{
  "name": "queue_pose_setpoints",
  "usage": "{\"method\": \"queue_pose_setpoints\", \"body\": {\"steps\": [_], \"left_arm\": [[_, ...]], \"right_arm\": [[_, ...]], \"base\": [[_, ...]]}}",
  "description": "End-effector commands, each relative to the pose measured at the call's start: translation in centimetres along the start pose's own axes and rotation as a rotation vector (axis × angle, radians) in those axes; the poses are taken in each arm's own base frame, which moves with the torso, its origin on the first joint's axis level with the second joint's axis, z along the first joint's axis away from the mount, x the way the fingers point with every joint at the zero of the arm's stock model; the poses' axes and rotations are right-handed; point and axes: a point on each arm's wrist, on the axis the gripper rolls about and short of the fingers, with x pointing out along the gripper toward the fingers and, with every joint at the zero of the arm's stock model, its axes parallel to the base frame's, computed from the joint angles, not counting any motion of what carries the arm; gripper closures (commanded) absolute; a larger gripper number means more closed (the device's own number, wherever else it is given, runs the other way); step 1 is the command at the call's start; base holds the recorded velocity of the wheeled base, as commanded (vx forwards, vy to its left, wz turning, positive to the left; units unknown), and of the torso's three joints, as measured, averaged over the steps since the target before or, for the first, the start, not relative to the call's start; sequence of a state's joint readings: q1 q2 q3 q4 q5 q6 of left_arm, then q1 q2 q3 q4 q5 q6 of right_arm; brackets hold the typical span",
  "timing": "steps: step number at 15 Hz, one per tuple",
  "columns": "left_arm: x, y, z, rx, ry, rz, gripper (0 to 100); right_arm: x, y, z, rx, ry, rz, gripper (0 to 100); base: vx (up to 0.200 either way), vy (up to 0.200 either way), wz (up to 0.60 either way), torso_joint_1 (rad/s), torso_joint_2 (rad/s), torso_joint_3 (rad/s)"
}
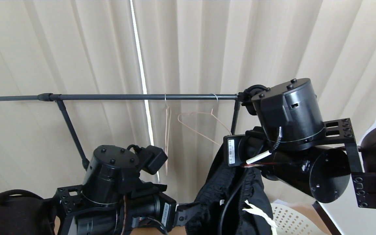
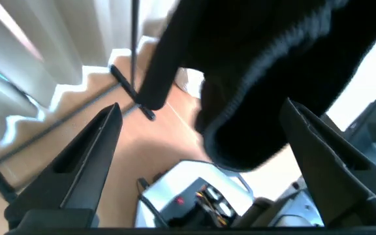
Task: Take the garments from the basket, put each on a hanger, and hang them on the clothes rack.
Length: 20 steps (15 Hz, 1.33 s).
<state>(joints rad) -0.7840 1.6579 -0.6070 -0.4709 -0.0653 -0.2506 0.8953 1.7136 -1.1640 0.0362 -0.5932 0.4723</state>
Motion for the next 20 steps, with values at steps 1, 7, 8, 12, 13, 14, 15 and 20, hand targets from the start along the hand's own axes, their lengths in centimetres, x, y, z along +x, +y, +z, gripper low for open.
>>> {"method": "queue_pose_setpoints", "body": {"steps": [1, 7, 8, 12, 13, 14, 15, 20], "left_arm": [[0.9, -0.5, -0.1, -0.030, 0.007, -0.013, 0], [-0.2, 0.4, 1.2, -0.233, -0.123, 0.153, 0], [-0.1, 0.8, 0.7, -0.282, -0.105, 0.168, 0], [3.9, 1.1, -1.5, -0.509, 0.010, 0.209, 0], [5.2, 0.9, -1.9, -0.539, 0.033, 0.215, 0], [5.9, 0.9, -2.0, -0.567, 0.041, 0.221, 0], [6.3, 0.7, -2.2, -0.592, 0.050, 0.220, 0], [6.3, -0.2, -4.5, -0.557, 0.134, 0.223, 0]], "right_arm": [[0.9, 0.6, 0.1, 0.016, -0.005, -0.018, 100], [1.3, 0.8, 1.9, 0.096, -0.066, -0.039, 100], [1.4, 1.0, 2.1, 0.115, -0.073, -0.036, 100], [2.1, 1.8, 2.3, 0.162, -0.075, -0.030, 100], [2.1, 1.8, 2.2, 0.162, -0.074, -0.030, 100], [2.1, 1.8, 2.2, 0.163, -0.073, -0.031, 100], [2.4, 1.9, 2.0, 0.166, -0.067, -0.034, 100], [2.6, 1.5, 2.4, 0.184, -0.082, -0.051, 100]], "base": [[0.000, 0.000, 0.00, 0.000, 0.00, 0.000], [0.000, 0.000, 0.00, 0.000, 0.00, 0.000], [0.000, 0.000, 0.00, 0.000, 0.00, 0.000], [0.000, 0.000, 0.00, 0.000, 0.00, 0.000], [0.000, 0.000, 0.00, 0.000, 0.00, 0.000], [0.000, 0.000, 0.00, 0.000, 0.00, 0.000], [0.000, 0.000, 0.00, 0.000, 0.00, 0.000], [0.000, 0.000, 0.00, 0.000, 0.00, 0.000]]}}
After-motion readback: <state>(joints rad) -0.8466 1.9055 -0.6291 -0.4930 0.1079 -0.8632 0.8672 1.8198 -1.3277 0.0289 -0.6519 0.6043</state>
